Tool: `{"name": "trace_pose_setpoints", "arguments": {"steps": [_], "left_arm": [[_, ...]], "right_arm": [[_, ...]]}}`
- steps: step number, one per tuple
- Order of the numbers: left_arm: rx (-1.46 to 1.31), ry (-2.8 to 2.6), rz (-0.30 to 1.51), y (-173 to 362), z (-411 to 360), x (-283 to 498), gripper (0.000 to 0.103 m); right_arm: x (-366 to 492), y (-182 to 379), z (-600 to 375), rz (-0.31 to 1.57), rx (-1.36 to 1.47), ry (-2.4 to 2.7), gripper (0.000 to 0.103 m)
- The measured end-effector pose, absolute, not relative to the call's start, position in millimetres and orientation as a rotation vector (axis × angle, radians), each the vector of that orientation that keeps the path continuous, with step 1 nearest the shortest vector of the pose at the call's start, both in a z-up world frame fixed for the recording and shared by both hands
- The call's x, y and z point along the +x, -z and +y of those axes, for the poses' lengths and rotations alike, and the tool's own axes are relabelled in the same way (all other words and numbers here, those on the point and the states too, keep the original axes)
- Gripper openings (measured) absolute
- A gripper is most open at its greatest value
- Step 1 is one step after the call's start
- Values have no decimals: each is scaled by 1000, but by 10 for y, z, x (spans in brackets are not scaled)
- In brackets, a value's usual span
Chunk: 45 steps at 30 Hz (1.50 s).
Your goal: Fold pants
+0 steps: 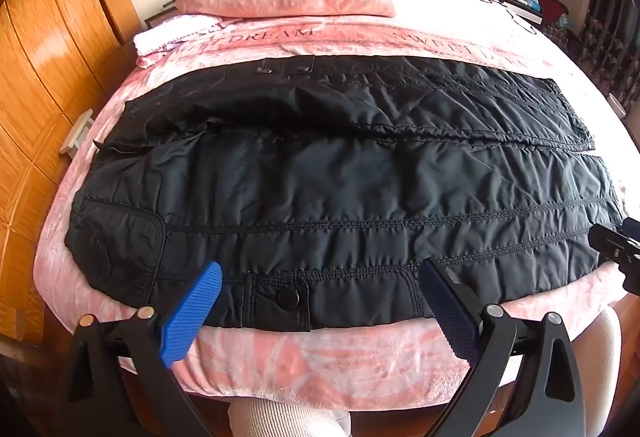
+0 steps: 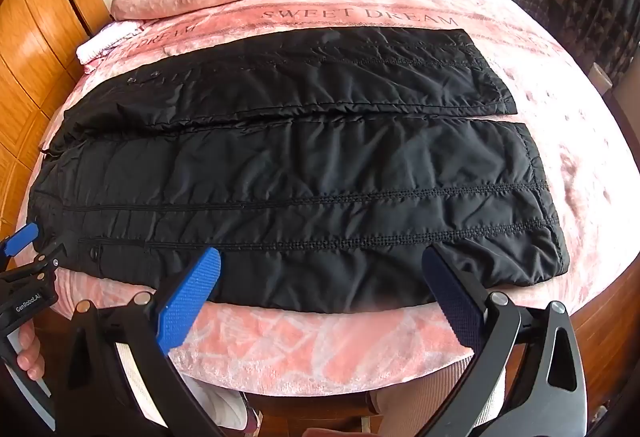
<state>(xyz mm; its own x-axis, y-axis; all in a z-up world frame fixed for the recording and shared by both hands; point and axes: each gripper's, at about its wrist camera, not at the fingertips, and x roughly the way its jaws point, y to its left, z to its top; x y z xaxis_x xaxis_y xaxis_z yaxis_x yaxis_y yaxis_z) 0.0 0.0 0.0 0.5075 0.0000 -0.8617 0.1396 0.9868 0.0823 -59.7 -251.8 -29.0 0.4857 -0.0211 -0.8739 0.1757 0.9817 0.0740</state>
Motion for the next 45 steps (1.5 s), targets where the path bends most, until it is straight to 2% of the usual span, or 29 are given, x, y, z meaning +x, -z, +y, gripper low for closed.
{"name": "trace_pose_setpoints", "arguments": {"steps": [45], "left_arm": [[151,85,1039,15,2,17,99]], "right_arm": [[-585,384,-2551,1068,178,123,101]]}}
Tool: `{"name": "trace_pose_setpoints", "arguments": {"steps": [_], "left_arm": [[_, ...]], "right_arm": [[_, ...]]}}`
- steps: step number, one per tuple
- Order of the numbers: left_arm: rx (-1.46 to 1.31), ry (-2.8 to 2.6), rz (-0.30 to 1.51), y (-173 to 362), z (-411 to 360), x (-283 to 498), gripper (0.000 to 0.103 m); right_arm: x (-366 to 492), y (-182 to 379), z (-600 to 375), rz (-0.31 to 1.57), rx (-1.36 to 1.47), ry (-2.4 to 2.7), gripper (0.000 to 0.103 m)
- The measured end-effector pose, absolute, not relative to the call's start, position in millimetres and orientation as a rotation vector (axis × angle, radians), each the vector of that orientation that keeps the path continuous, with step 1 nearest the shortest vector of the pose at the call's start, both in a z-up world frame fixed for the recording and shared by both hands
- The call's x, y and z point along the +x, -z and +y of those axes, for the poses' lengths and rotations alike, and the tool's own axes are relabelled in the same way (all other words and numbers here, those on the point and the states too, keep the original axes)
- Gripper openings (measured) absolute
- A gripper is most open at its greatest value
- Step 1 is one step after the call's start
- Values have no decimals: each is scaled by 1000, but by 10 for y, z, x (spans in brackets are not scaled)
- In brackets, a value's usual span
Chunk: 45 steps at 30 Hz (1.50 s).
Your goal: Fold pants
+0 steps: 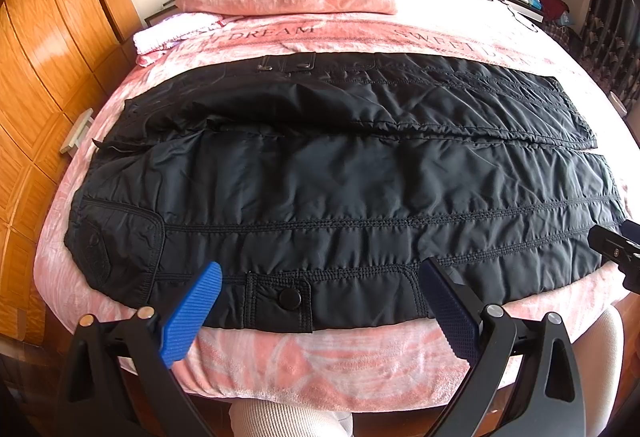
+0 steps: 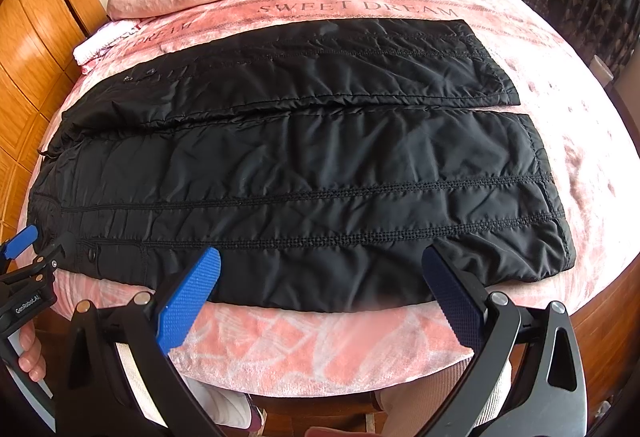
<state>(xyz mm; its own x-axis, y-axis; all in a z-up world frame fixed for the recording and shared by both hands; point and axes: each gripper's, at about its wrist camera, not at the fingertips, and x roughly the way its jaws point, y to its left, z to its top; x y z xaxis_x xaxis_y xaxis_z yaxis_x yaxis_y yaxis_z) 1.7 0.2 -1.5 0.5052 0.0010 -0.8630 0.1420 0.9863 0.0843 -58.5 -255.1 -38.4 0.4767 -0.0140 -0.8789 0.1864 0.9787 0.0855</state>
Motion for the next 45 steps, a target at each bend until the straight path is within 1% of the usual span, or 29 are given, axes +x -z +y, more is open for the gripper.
{"name": "trace_pose_setpoints", "arguments": {"steps": [14,45], "left_arm": [[155,88,1038,75,-21,18,99],[165,86,1037,34,-50,58,99]], "right_arm": [[-567,390,-2558,1076,184,123,101],[-548,378,-2574,1074,183,125,101]]}}
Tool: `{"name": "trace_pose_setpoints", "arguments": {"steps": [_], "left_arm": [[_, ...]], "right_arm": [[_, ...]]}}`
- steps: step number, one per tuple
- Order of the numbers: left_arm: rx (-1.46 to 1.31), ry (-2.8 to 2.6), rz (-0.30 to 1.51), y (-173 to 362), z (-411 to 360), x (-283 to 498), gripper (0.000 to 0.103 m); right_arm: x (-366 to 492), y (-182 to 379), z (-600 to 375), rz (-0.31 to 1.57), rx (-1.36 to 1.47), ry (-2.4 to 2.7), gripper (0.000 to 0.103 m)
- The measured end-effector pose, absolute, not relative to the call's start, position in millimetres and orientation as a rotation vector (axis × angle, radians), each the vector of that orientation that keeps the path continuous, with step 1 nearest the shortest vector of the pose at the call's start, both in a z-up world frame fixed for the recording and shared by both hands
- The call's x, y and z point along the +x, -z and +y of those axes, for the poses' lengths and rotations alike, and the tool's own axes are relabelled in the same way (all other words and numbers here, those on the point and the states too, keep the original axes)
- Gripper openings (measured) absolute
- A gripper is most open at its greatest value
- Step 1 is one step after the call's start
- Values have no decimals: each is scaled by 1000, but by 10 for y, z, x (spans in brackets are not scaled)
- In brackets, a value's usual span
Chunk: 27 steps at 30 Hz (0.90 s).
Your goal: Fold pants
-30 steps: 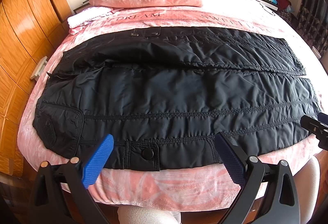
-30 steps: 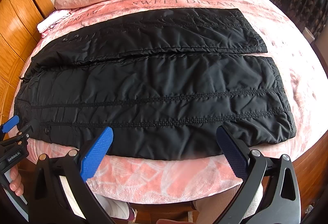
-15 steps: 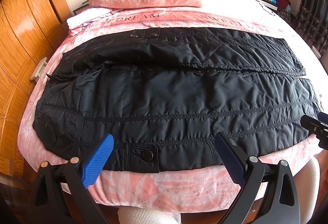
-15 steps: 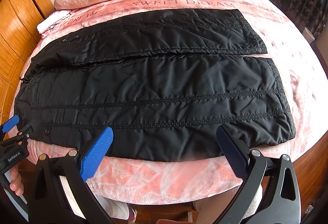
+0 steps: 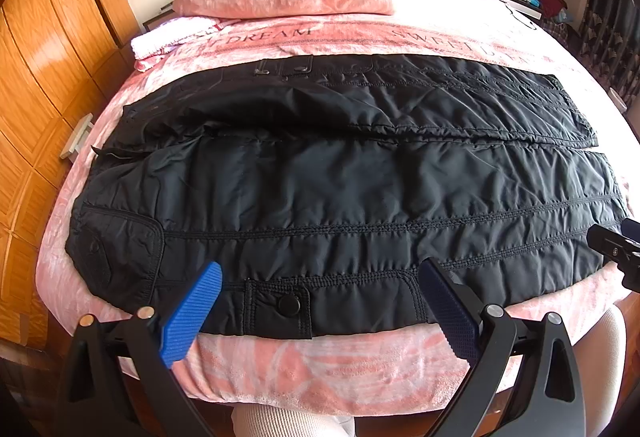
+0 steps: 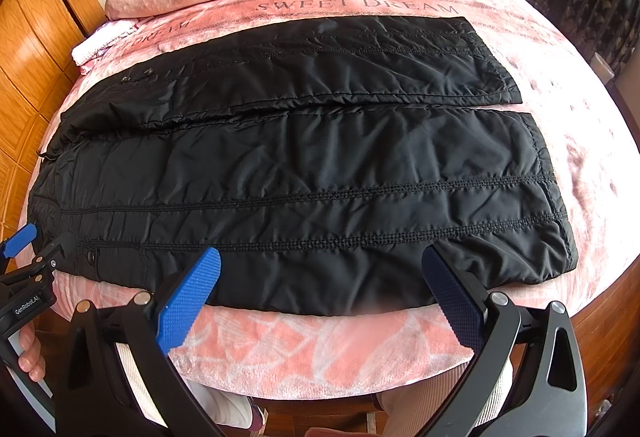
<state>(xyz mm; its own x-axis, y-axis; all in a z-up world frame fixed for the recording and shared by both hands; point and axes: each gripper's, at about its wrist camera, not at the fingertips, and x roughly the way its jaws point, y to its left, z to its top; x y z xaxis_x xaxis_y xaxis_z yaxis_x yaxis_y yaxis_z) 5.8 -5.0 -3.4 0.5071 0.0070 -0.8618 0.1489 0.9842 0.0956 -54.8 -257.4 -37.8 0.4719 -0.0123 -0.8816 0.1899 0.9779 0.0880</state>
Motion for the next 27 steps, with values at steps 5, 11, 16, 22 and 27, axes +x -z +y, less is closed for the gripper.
{"name": "trace_pose_setpoints", "arguments": {"steps": [5,11,16,22,27], "left_arm": [[166,86,1037,32,-50,60,99],[165,86,1038,41,-46,58,99],[143,119,1060,70,-36,141,99],[164,249,1103,-20,-120,627,99],[108,316,1151,-13,-215,1402,99]], "right_arm": [[-544,386,-2581,1074,184,125,101],[-543,387,-2578,1072,183,127,101],[-486,356,-2656,1049,231,102,101],[20,89,-2958,985,230,-51,101],[885,127,-3249,1113,106,-54,101]]}}
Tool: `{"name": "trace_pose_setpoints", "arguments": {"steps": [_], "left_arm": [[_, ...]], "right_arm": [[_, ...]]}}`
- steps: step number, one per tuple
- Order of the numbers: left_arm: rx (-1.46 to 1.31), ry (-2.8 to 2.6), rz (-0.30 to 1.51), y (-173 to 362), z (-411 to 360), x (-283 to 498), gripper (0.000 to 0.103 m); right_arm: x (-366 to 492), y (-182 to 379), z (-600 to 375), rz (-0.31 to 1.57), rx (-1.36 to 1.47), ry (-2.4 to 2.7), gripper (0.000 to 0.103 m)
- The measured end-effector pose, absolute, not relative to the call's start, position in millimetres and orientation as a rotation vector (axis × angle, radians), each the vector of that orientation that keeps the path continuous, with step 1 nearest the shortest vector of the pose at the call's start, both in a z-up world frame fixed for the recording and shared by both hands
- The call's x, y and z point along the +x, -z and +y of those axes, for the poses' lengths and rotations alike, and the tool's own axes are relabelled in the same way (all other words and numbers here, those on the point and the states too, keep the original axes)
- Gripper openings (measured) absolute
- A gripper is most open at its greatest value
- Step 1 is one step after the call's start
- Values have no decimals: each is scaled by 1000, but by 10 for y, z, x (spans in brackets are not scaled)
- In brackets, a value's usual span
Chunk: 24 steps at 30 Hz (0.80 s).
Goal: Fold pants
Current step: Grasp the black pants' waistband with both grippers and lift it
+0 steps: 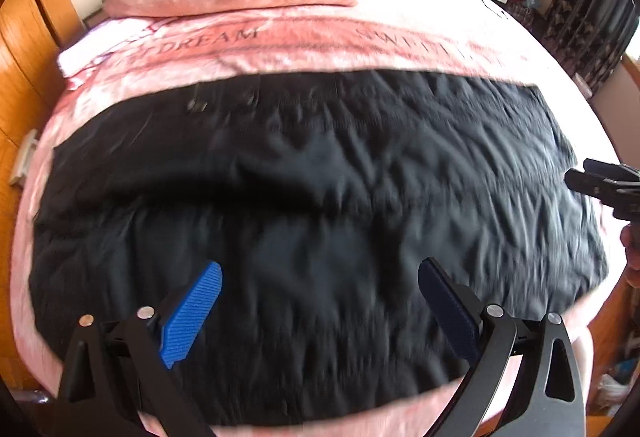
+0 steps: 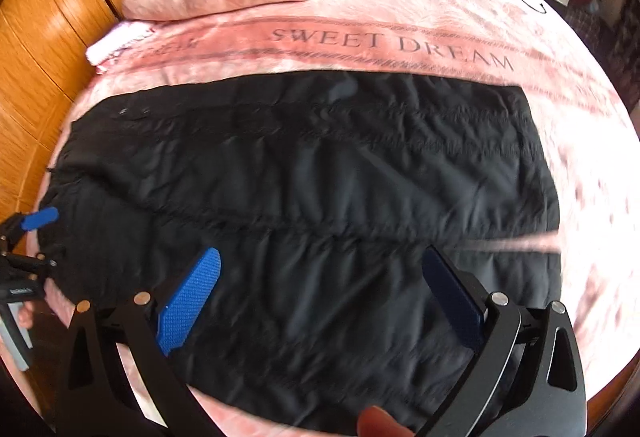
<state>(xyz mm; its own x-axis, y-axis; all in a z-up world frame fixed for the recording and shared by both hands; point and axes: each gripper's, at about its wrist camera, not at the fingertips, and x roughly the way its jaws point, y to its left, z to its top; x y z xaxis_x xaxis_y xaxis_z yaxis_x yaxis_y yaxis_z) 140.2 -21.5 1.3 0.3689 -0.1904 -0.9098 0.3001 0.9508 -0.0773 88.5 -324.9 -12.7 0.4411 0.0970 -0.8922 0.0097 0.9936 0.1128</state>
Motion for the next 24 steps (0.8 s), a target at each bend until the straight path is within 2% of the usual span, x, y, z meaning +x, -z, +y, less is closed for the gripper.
{"name": "trace_pose_setpoints", "arguments": {"steps": [4,6,10,19,24], "left_arm": [[-13,461,1201,140,-275,2032,99],[41,449,1290,273,-383,2403,99],[187,489,1257,374,-580,2894,99],[133,709,1251,586,-695,3603,99],[131,761,1260,644,-771,3720,99]], "right_arm": [[1637,233,-3459,1167,12,-82,101],[1955,301,-3502,1190,-49,-123,101],[2504,518,-3525,1242,-198,-249,100],[3152,895,-3520,1327,-275,-462,100],[3182,1001,-3635,1296,-276,-517,98]]}}
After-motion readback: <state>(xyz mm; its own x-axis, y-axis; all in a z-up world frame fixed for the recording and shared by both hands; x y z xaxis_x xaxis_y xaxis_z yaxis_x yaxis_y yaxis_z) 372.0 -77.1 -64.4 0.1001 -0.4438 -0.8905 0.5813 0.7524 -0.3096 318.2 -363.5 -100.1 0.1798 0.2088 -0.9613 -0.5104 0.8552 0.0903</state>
